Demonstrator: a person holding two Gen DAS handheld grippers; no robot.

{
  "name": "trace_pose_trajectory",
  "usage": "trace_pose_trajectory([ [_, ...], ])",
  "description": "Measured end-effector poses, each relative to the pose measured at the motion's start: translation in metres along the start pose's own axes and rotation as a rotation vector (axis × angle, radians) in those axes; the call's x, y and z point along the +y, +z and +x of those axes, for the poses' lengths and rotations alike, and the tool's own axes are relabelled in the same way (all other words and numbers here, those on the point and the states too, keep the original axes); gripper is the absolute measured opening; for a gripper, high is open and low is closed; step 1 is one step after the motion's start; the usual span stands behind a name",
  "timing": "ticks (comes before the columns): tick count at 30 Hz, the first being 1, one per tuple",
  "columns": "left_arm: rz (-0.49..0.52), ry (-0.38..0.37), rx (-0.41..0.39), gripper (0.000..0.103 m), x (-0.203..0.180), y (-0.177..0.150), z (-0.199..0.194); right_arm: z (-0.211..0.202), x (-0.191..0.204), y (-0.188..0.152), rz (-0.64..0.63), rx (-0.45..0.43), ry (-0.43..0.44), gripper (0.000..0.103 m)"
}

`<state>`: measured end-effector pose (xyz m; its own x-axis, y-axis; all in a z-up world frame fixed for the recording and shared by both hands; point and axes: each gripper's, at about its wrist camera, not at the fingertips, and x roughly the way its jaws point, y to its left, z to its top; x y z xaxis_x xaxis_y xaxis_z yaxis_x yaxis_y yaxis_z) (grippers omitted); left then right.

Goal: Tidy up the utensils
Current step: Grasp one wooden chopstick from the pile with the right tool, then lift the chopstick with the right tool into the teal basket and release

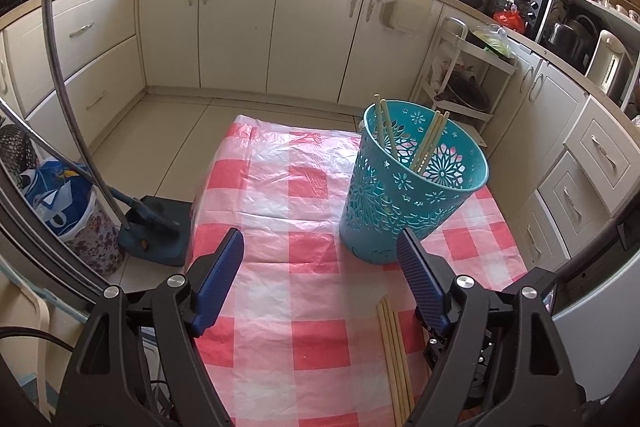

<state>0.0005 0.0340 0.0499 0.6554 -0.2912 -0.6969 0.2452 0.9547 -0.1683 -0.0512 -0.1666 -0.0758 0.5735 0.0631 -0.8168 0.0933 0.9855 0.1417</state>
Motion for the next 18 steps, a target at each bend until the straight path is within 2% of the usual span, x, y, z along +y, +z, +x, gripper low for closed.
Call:
trace_pose_trajectory([
  [8, -0.044, 0.021, 0.017, 0.077, 0.020, 0.000, 0.000, -0.018, -0.015, -0.013, 0.119, 0.037, 0.070, 0.006],
  [12, -0.072, 0.032, 0.020, 0.078, 0.031, 0.000, 0.002, -0.041, -0.014, -0.013, 0.125, -0.002, 0.102, 0.006],
  [18, -0.118, 0.049, 0.026, 0.078, 0.042, 0.000, 0.007, -0.084, -0.011, 0.003, 0.120, -0.103, 0.167, 0.006],
])
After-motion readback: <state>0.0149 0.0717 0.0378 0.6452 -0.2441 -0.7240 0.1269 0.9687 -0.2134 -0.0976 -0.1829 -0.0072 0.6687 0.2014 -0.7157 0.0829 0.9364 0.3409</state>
